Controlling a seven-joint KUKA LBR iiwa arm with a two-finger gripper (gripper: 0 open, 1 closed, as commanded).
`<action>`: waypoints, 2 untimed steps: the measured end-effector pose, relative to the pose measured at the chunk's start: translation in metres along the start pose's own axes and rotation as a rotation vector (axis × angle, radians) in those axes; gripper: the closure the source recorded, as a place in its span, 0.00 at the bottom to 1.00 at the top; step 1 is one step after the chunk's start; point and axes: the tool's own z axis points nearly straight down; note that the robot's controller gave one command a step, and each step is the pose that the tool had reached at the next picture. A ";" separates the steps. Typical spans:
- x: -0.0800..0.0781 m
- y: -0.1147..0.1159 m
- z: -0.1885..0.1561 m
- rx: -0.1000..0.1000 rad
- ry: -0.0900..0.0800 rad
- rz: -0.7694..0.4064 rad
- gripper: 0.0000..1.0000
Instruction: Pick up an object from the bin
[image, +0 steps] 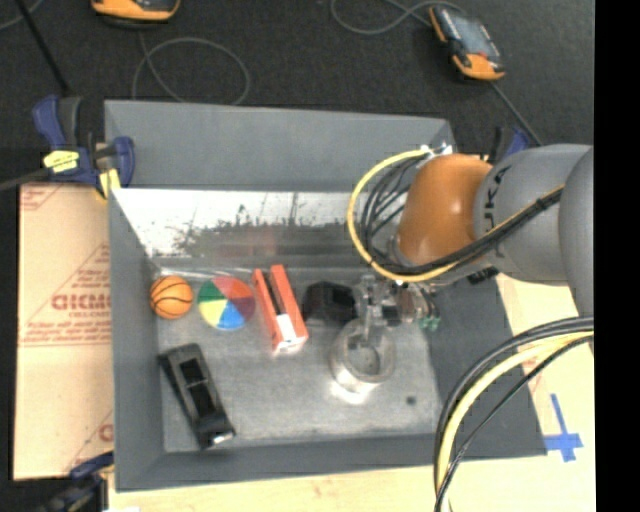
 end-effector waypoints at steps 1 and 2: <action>-0.015 -0.008 -0.032 -0.009 0.032 0.002 1.00; -0.034 0.010 -0.050 -0.007 0.025 -0.002 1.00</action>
Offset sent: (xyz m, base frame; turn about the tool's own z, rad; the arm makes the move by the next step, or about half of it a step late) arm 0.0421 0.0321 0.0560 -0.0057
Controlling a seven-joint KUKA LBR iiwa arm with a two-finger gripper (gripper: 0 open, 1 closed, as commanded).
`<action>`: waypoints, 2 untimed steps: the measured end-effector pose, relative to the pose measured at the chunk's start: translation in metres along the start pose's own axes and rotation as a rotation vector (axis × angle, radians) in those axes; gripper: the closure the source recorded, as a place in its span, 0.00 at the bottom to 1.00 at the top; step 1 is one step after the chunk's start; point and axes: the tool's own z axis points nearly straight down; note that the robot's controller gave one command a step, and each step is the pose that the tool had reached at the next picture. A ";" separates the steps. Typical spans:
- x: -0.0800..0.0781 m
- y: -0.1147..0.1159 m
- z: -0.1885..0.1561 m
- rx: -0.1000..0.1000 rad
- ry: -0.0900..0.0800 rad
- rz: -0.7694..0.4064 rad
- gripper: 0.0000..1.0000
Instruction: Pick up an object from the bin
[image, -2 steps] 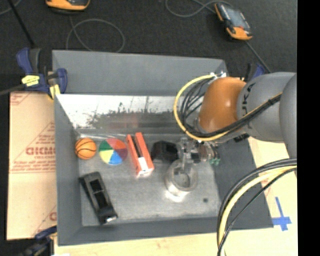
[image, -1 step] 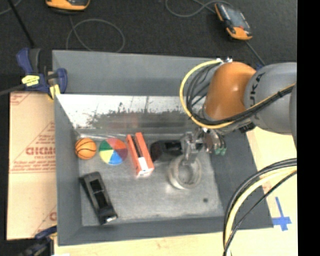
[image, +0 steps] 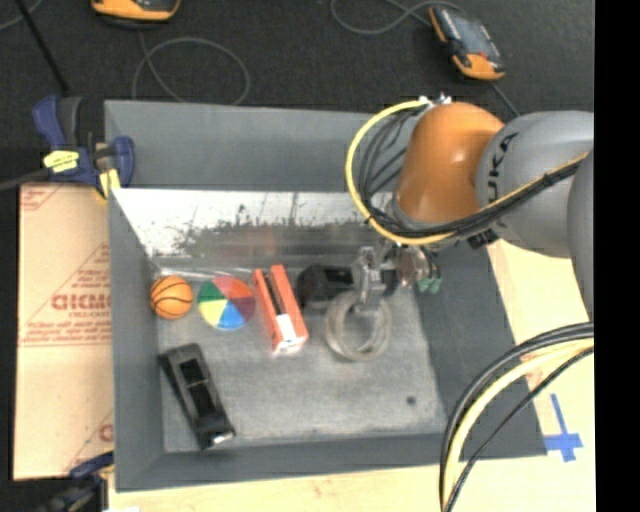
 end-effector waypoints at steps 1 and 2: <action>0.026 -0.012 -0.042 -0.005 0.003 0.015 1.00; 0.039 0.012 -0.052 0.001 -0.007 -0.026 1.00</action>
Offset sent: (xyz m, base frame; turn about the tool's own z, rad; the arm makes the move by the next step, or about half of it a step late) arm -0.0524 0.0440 0.0467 -0.0697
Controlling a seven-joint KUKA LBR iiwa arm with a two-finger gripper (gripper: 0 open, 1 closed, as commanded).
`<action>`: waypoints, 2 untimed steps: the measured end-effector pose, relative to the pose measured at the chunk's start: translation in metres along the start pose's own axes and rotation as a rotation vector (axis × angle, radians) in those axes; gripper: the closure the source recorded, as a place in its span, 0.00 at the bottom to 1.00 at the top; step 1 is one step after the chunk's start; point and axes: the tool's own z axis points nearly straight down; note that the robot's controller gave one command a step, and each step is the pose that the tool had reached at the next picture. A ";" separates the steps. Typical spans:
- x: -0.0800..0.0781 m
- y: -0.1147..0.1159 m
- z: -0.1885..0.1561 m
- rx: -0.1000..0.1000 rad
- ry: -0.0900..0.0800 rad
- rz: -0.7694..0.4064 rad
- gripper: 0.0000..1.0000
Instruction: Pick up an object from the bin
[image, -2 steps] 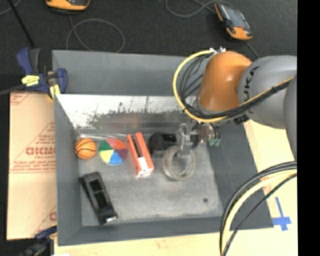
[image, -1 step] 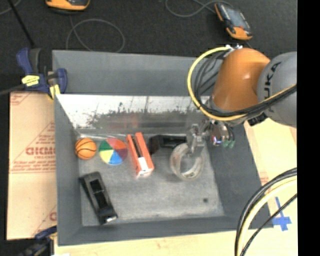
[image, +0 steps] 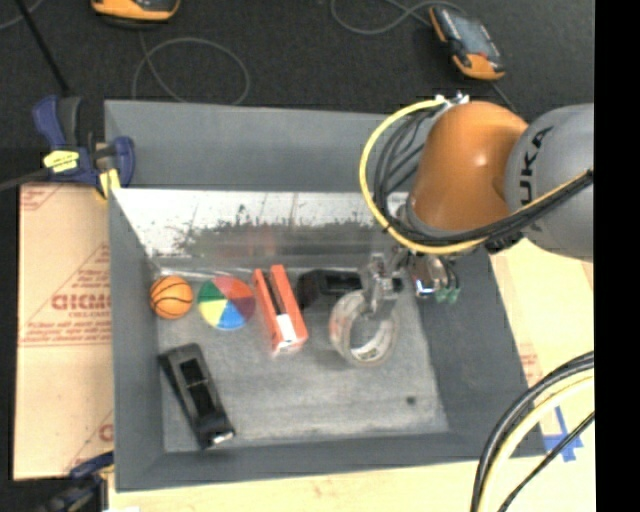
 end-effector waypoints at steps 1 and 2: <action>-0.001 0.031 0.000 -0.004 0.003 -0.041 1.00; 0.006 0.014 0.002 -0.003 0.005 -0.041 1.00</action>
Offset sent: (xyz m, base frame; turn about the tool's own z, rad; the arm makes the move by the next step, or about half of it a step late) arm -0.0087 0.0092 -0.0029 -0.0416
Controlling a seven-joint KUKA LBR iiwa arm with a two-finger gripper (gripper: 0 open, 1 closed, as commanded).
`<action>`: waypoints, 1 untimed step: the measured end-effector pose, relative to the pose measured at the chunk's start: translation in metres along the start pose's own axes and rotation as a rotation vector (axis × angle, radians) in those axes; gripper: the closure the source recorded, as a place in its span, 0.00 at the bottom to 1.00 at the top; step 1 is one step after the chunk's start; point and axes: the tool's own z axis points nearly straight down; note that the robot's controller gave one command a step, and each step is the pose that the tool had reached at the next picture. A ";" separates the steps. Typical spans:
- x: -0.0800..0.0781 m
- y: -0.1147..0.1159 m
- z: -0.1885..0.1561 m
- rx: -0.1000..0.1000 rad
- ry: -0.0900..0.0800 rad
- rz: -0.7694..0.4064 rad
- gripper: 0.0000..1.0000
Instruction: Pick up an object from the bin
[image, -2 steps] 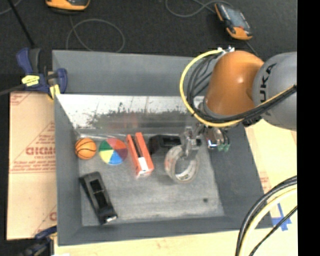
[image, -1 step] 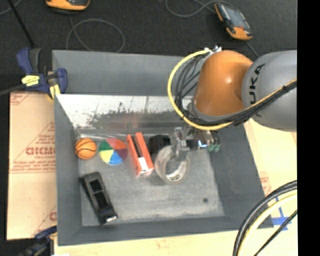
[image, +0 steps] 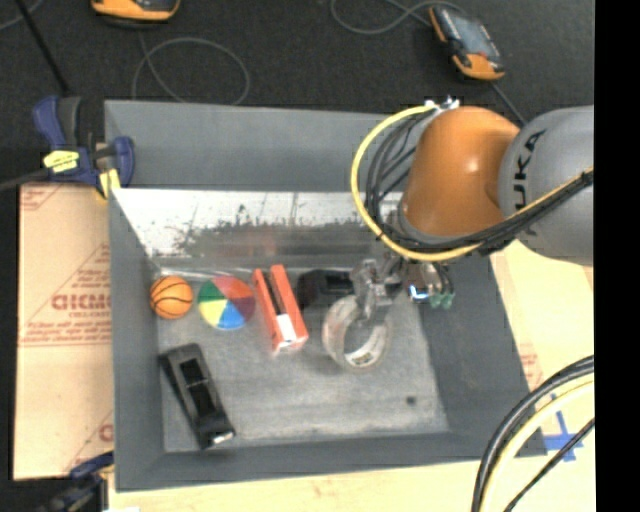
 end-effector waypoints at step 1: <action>-0.014 0.011 -0.050 -0.001 0.002 0.007 1.00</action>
Offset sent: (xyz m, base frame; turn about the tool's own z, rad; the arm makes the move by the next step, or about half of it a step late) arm 0.0221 0.0125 0.0981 -0.0032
